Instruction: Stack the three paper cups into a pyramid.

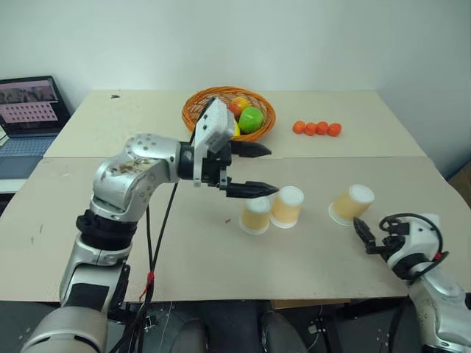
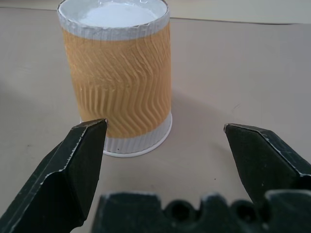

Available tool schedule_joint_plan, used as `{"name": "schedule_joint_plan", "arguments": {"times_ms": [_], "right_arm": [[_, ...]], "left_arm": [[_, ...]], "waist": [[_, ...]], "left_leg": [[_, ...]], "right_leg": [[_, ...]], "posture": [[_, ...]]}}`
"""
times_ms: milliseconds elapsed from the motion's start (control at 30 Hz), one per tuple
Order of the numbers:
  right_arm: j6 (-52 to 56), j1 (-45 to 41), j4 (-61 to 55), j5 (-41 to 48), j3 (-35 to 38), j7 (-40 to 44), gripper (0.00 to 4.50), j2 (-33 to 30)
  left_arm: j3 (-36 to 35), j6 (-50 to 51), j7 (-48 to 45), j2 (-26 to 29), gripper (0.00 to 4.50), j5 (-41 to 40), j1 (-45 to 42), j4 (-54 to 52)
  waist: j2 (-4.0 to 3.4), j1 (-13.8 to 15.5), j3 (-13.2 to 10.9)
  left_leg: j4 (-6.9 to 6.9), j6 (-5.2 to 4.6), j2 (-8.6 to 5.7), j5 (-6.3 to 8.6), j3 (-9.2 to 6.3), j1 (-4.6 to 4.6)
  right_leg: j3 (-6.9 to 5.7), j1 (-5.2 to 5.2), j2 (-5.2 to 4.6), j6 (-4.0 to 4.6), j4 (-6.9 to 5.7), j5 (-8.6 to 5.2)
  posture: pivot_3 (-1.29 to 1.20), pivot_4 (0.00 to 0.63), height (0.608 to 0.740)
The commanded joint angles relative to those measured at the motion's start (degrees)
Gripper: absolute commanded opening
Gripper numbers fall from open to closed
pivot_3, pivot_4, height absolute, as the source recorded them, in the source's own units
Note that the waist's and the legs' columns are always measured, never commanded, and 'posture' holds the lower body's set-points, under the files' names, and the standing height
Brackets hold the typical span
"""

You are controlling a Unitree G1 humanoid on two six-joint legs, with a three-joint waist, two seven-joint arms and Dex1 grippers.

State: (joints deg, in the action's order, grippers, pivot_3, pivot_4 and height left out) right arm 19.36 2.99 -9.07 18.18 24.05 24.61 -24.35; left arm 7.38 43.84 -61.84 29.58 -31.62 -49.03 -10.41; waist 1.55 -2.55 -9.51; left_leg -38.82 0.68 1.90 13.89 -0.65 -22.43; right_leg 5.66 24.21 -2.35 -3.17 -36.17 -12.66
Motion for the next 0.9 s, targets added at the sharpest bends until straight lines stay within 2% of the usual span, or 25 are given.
{"name": "schedule_joint_plan", "arguments": {"times_ms": [33,900], "right_arm": [[-1.6,-2.1,-1.3,-0.1,-0.9,0.2,4.50,-1.2],[-0.7,-15.6,5.0,-0.6,-5.0,3.2,4.50,-6.1]], "left_arm": [[-2.9,0.2,2.4,0.3,4.46,-1.1,-0.8,-1.7],[-2.0,-0.5,4.5,0.3,4.46,-0.8,1.6,-2.6]], "waist": [[0.00,-0.1,0.0],[0.00,0.0,0.0]], "left_leg": [[-0.01,0.00,0.00,0.00,0.00,0.01],[0.02,0.00,-0.01,0.00,-0.01,0.00]], "right_leg": [[0.00,-0.01,0.00,0.00,0.00,0.00],[0.00,0.00,0.01,0.01,0.02,0.01]], "posture": [[0.00,0.150,0.734],[0.00,0.150,0.734]]}}
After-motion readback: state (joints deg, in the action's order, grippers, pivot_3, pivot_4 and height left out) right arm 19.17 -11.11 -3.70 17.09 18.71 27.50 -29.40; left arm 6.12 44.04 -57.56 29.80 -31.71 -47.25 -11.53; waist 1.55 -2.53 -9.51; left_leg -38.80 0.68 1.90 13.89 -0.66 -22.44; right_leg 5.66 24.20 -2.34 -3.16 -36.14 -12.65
